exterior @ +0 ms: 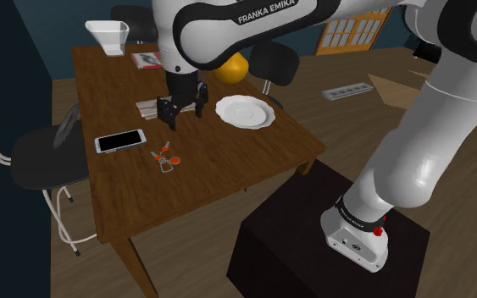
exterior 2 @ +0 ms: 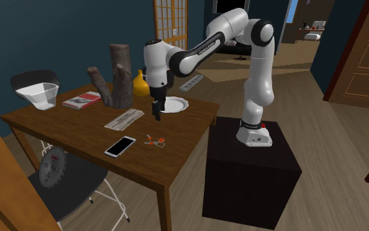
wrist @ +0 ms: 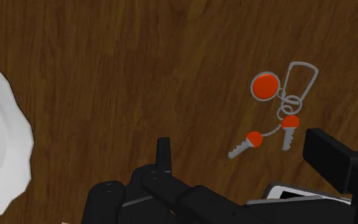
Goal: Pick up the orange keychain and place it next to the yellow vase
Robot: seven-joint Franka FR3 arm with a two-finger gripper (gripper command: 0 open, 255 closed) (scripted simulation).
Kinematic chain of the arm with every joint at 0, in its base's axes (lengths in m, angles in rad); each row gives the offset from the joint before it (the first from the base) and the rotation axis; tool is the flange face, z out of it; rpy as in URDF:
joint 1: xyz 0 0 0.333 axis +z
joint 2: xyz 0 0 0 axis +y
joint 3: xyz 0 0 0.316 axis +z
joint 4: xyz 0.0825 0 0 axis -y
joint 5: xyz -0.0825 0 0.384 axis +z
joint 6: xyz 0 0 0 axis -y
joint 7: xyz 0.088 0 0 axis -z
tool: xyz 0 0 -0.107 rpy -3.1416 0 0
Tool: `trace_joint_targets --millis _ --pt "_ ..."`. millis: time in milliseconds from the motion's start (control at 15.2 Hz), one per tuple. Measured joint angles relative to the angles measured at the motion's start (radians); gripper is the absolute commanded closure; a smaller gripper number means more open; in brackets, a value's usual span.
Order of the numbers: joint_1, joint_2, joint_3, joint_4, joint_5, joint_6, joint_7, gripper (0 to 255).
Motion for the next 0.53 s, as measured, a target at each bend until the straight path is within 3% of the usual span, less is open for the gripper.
trace_joint_targets --millis 528 --pt "0.097 0.292 0.027 0.242 -0.085 -0.025 0.096 0"
